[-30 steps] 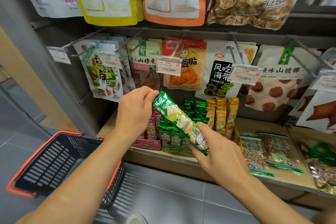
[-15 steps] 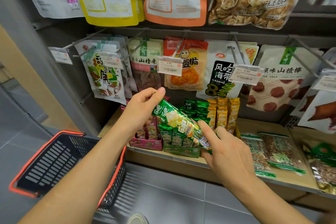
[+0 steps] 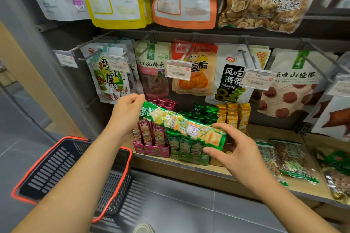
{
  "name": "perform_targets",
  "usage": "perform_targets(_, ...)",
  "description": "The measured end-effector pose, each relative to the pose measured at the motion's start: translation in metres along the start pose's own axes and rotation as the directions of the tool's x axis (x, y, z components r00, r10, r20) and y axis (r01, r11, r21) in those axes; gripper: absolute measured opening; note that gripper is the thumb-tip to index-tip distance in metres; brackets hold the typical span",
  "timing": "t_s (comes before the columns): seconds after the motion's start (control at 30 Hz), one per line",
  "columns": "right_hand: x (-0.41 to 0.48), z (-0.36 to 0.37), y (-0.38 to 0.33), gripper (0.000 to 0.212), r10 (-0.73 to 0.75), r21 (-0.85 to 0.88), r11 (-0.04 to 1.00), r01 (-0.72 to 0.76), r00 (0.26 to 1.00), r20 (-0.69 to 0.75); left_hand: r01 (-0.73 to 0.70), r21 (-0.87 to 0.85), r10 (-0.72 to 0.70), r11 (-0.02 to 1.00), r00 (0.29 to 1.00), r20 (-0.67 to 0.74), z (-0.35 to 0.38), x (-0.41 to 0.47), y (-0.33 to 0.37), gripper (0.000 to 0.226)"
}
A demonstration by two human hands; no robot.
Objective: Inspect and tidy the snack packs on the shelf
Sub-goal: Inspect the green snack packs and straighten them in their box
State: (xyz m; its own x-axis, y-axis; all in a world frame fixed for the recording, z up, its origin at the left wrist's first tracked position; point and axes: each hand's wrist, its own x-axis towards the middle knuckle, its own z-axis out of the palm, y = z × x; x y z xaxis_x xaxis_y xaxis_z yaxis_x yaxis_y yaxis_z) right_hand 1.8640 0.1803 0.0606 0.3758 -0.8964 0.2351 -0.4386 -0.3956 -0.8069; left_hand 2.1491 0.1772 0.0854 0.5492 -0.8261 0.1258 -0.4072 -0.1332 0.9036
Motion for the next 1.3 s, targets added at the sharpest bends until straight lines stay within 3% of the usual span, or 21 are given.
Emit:
perform_targets(0.2, -0.003, 0.001, 0.002, 0.065, 0.055, 0.177, 0.983, -0.051, 0.998, -0.019, 0.126, -0.029, -0.128, 0.992, 0.988, -0.086, -0.005, 0.012, -0.018, 0.039)
perform_targets(0.37, -0.004, 0.001, 0.006, 0.054, -0.224, -0.093, 0.973, 0.212, 0.965, -0.137, 0.210, -0.095, -0.210, 0.973, 0.978, 0.012, -0.006, 0.014, -0.018, 0.036)
perform_targets(0.43, -0.004, 0.001, 0.007, 0.042, -0.325, -0.203, 0.936, 0.288, 0.928, -0.182, 0.281, -0.133, -0.264, 0.951, 0.955, 0.133, -0.006, 0.011, -0.014, 0.044)
perform_targets(0.53, -0.004, 0.001, 0.007, 0.032, -0.350, -0.202, 0.930, 0.309, 0.910, -0.223, 0.267, -0.119, -0.223, 0.956, 0.929, 0.296, -0.004, 0.004, -0.010, 0.063)
perform_targets(0.67, -0.003, -0.001, 0.005, 0.015, -0.282, -0.077, 0.959, 0.273, 0.949, -0.144, 0.172, -0.275, -0.096, 0.946, 0.959, 0.268, -0.004, 0.002, -0.007, 0.065)
perform_targets(0.8, 0.000, 0.003, -0.001, 0.028, -0.012, 0.228, 0.974, 0.002, 0.999, 0.043, 0.035, -0.357, 0.019, 0.933, 0.989, 0.146, -0.006, 0.001, -0.003, 0.051)
perform_targets(0.9, 0.008, 0.006, -0.005, 0.020, 0.184, 0.456, 0.858, -0.237, 0.970, 0.160, -0.083, -0.376, 0.109, 0.923, 0.993, 0.048, -0.005, -0.001, 0.003, 0.021)
perform_targets(1.0, 0.014, 0.006, -0.006, 0.016, 0.318, 0.577, 0.735, -0.357, 0.932, 0.172, -0.226, -0.344, 0.224, 0.912, 0.973, -0.045, -0.008, -0.002, 0.013, 0.022)
perform_targets(1.2, 0.027, 0.026, -0.002, 0.025, 0.527, 0.589, 0.598, -0.543, 0.821, 0.221, -0.400, -0.214, 0.408, 0.891, 0.913, -0.007, -0.010, -0.011, 0.032, 0.037)
perform_targets(1.3, 0.034, 0.040, -0.001, 0.023, 0.546, 0.489, 0.659, -0.572, 0.811, 0.212, -0.450, -0.149, 0.463, 0.881, 0.884, 0.070, -0.016, -0.010, 0.039, 0.044)
